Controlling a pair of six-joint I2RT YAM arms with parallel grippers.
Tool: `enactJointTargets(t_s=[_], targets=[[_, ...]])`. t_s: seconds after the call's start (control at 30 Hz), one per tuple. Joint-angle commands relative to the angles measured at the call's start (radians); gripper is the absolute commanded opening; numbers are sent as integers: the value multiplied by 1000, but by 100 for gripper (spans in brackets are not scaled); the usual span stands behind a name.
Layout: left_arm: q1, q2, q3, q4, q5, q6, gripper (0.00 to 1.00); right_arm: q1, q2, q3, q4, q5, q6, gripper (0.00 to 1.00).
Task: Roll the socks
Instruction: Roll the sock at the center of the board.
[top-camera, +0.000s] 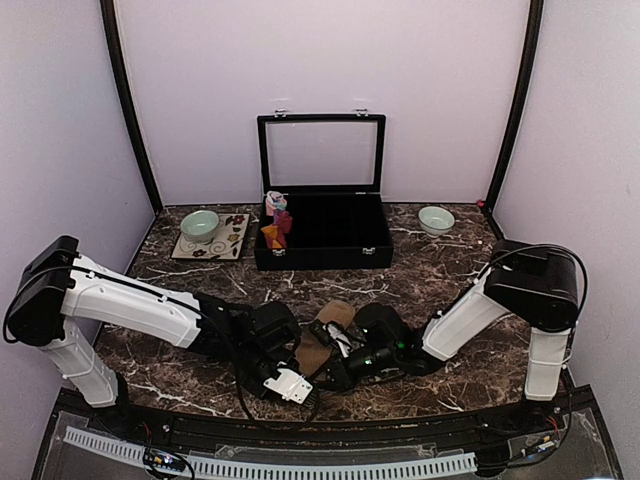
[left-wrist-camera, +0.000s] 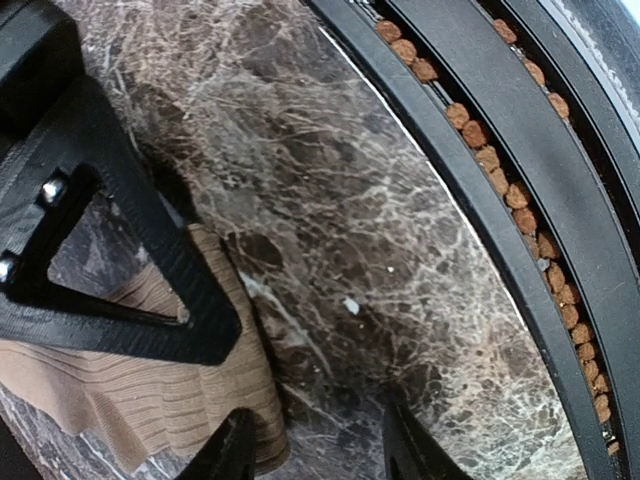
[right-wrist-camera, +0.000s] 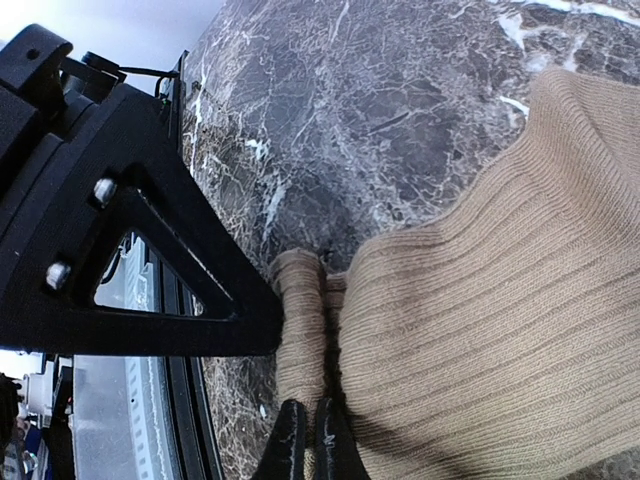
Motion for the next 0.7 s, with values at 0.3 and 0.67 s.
enactJointTargets(t_s=[0.3, 0.67], targets=[[-1, -15, -22, 98, -43, -9, 46, -27, 93, -94, -289, 130, 25, 0], [-1, 5, -35, 99, -26, -47, 34, -27, 99, -115, -243, 122, 45, 0]])
